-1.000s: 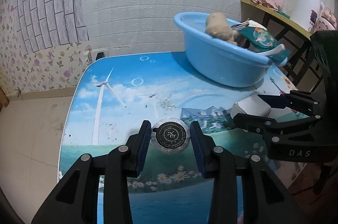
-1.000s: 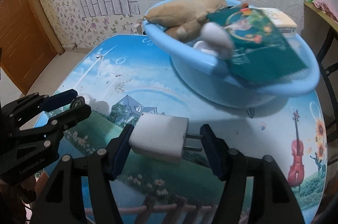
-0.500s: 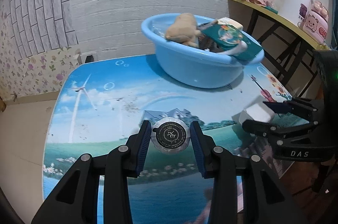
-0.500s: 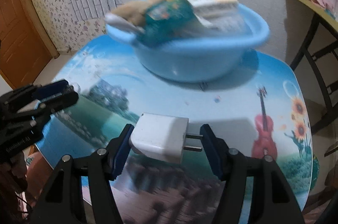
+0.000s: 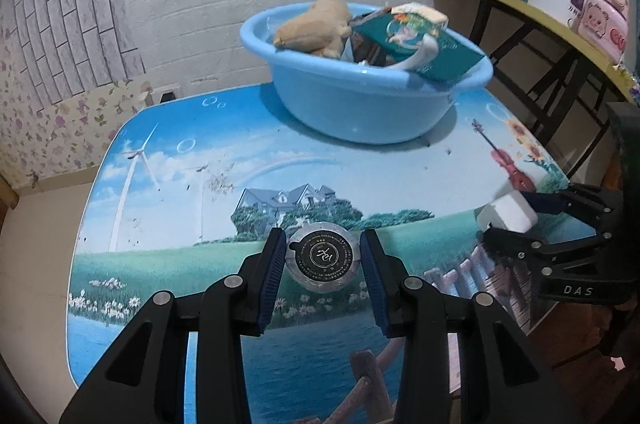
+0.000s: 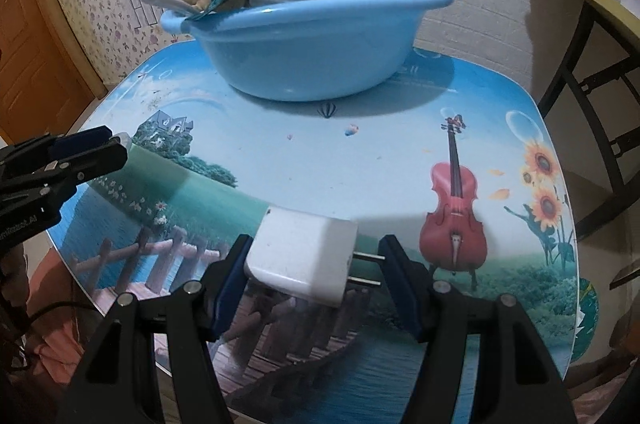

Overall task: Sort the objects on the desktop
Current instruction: 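Lift the disc and charger off the table with both grippers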

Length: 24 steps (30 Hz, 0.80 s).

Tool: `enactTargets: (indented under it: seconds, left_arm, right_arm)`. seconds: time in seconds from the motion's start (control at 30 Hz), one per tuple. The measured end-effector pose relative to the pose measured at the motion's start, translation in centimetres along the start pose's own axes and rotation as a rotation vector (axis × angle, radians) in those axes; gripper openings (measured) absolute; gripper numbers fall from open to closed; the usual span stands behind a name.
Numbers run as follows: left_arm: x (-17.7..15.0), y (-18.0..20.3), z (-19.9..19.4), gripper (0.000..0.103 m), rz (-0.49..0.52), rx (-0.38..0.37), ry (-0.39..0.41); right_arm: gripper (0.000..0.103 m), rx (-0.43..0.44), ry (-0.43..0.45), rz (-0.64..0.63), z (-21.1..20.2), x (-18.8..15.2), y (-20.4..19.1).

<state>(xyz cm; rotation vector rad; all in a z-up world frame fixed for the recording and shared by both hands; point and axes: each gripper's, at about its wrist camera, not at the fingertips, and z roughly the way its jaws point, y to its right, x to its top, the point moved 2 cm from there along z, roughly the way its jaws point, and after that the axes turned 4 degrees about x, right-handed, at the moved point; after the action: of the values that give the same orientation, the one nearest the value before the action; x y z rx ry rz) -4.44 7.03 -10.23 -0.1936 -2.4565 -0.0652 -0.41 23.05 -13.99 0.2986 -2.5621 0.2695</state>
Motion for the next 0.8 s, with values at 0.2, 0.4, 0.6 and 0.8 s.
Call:
enactTargets:
  seconds: [0.2, 0.4, 0.6, 0.8]
  left_arm:
    - [-0.3, -0.7, 0.3, 0.037, -0.025, 0.021, -0.017]
    - [-0.5, -1.0, 0.6, 0.037, -0.038, 0.037, -0.021]
    - [-0.7, -1.3, 1.0, 0.037, -0.054, 0.043, -0.026]
    - [-0.5, -1.4, 0.6, 0.037, -0.065, 0.037, -0.008]
  right_arm:
    - [0.068, -0.02, -0.003, -0.007, 0.2, 0.2, -0.2]
    - [0.081, -0.066, -0.009, 0.004, 0.6, 0.3, -0.7]
    - [0.082, -0.094, 0.0, 0.043, 0.9, 0.5, -0.6]
    - [0.062, -0.082, 0.005, 0.041, 0.6, 0.8, -0.3]
